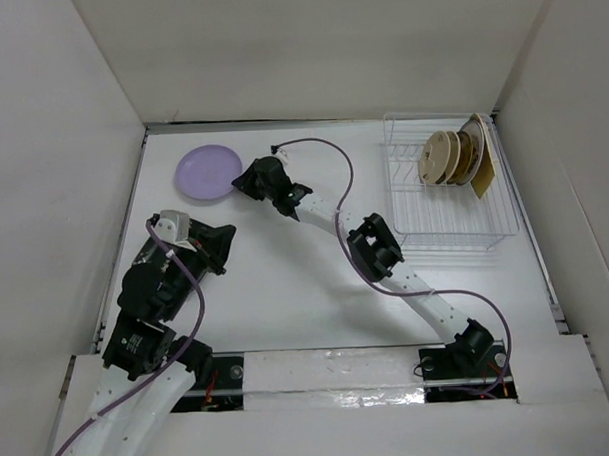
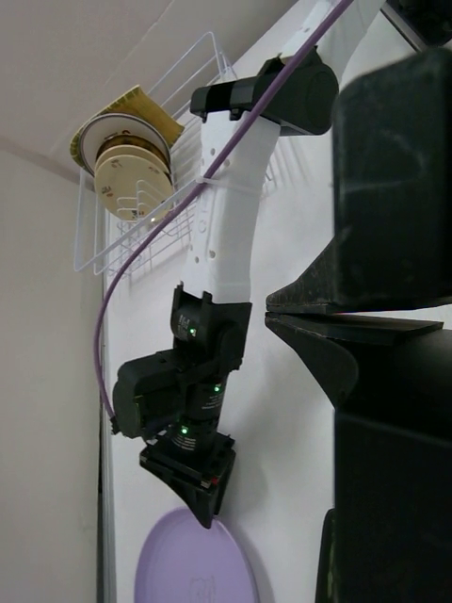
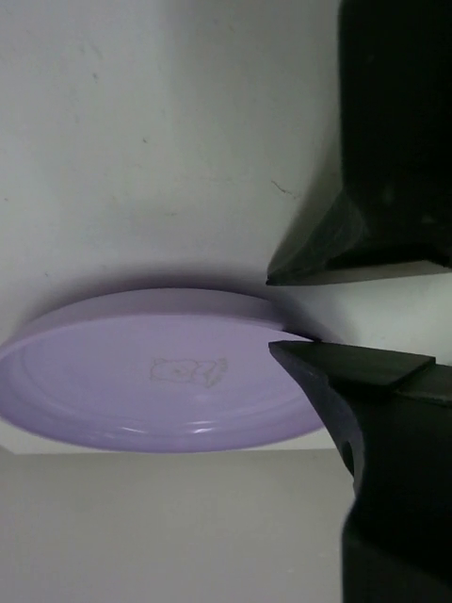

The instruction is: Load the plates into the dish rack

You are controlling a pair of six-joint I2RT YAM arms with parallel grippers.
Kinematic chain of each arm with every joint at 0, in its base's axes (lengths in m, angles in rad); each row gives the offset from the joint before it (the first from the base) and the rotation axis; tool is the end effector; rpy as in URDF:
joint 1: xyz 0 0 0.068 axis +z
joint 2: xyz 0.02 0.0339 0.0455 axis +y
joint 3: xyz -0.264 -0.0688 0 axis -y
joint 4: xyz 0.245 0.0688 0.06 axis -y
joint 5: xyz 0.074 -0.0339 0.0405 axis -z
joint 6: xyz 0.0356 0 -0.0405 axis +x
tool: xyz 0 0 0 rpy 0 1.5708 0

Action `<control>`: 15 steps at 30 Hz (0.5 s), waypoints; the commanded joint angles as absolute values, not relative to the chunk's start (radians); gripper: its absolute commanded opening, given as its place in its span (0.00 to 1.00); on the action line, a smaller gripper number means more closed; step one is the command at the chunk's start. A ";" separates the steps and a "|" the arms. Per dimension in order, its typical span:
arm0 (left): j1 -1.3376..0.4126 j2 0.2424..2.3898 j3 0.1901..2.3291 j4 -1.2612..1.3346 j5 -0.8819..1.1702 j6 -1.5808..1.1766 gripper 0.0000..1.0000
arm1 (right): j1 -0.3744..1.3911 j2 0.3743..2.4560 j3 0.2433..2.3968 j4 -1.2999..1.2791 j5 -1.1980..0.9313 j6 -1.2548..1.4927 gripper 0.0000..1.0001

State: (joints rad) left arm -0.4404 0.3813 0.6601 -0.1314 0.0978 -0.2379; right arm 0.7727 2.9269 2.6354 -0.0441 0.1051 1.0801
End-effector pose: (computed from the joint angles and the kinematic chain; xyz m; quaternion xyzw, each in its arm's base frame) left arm 0.0910 -0.0467 0.3529 0.1028 0.6453 -0.2817 0.7026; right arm 0.4560 0.4393 0.1208 0.1547 0.7999 0.4366 0.3816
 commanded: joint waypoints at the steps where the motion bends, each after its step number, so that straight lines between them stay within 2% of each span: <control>1: -0.436 0.338 0.664 -0.080 0.106 -0.244 0.00 | 0.785 2.925 2.641 -0.060 0.115 1.091 0.32; 2: -0.436 0.328 0.663 -0.078 0.106 -0.245 0.00 | 0.785 2.927 2.645 -0.061 0.114 1.089 0.30; 4: -0.436 0.311 0.663 -0.078 0.106 -0.244 0.00 | 0.785 2.924 2.643 -0.072 0.112 1.088 0.20; 6: -0.436 0.301 0.660 -0.081 0.103 -0.244 0.00 | 0.785 2.901 2.605 -0.065 0.121 1.080 0.14; 10: -0.436 0.308 0.661 -0.078 0.113 -0.241 0.00 | 0.785 2.754 2.401 0.058 0.159 1.036 0.03; 11: -0.436 0.310 0.663 -0.077 0.117 -0.241 0.00 | 0.785 2.719 2.294 0.096 0.169 1.025 0.00; 15: -0.436 0.314 0.663 -0.077 0.120 -0.239 0.00 | 0.785 2.522 2.031 0.303 0.219 0.970 0.00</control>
